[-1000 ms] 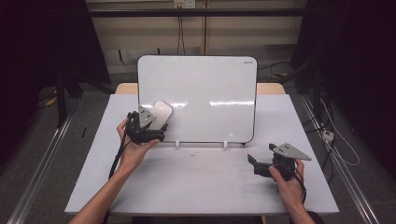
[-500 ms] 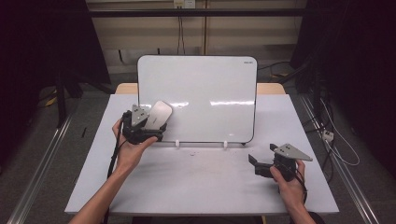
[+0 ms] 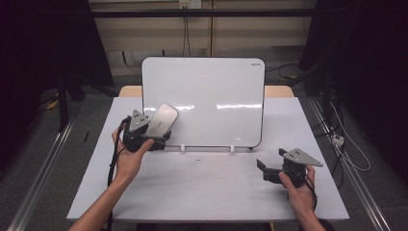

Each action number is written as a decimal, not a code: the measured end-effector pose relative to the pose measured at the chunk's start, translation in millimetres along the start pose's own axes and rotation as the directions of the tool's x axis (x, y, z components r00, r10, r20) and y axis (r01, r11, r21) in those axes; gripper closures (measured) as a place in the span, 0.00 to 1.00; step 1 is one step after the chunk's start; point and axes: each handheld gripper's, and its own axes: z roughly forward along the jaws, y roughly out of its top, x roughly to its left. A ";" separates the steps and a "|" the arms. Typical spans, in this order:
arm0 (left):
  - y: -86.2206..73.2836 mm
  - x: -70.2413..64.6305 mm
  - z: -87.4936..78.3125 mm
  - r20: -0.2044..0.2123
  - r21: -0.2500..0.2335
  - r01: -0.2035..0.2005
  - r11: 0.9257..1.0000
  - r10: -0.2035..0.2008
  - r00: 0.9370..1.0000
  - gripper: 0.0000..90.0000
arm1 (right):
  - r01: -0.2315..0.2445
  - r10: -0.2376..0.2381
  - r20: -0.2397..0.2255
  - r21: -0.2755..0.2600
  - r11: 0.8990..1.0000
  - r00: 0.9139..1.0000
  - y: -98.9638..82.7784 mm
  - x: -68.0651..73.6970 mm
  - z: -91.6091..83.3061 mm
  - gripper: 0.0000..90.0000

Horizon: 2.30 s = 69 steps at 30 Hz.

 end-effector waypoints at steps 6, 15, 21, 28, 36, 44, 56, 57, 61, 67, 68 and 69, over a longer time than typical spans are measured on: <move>-3.0 -7.3 -9.6 -0.028 0.001 0.001 1.000 -0.001 1.000 0.05 | -0.001 0.001 0.005 0.000 1.000 1.000 -0.3 -0.2 -0.6 0.07; -16.4 -6.1 -24.3 -0.075 0.003 0.014 1.000 -0.014 0.997 0.05 | 0.002 -0.002 0.000 0.001 1.000 1.000 0.0 1.0 0.1 0.07; -28.1 -0.8 -33.9 -0.114 0.007 0.044 0.999 -0.043 0.993 0.05 | 0.002 -0.002 0.002 0.002 1.000 1.000 0.0 1.6 0.5 0.07; -35.6 -0.7 -48.4 -0.117 0.015 0.048 0.999 -0.046 0.992 0.05 | 0.003 -0.003 0.002 0.003 1.000 1.000 0.2 2.0 1.2 0.07; -54.4 -2.4 -53.7 -0.129 0.039 0.063 0.997 -0.057 0.990 0.06 | 0.006 -0.006 0.002 0.004 1.000 1.000 0.3 2.5 1.0 0.07; -70.9 -5.8 -58.5 -0.134 0.075 0.062 0.995 -0.052 0.990 0.06 | 0.006 -0.006 0.002 0.006 1.000 1.000 0.2 2.4 1.6 0.07; -90.1 -5.9 -64.7 -0.160 0.030 0.088 0.996 -0.083 0.984 0.06 | 0.011 -0.011 0.002 0.007 1.000 1.000 0.4 2.4 1.6 0.07; -91.5 -6.9 -65.8 -0.162 0.017 0.093 0.996 -0.089 0.983 0.06 | 0.014 -0.014 0.002 0.004 1.000 1.000 0.4 1.6 1.4 0.07; -96.6 -8.3 -68.2 -0.150 0.041 0.110 0.993 -0.103 0.983 0.06 | 0.010 -0.010 0.001 0.002 1.000 1.000 0.3 0.3 -0.2 0.07; -95.4 -9.1 -68.9 -0.149 0.027 0.119 0.993 -0.114 0.982 0.06 | 0.011 -0.011 -0.004 0.002 1.000 1.000 -0.2 1.4 -0.8 0.07; -95.7 -8.5 -68.7 -0.148 0.025 0.122 0.992 -0.117 0.982 0.06 | 0.009 -0.009 -0.005 0.002 1.000 1.000 -0.3 1.2 -1.0 0.07; -96.1 -8.0 -68.6 -0.153 0.029 0.121 0.992 -0.115 0.982 0.06 | 0.009 -0.009 -0.004 0.002 1.000 1.000 -0.3 0.8 -1.0 0.07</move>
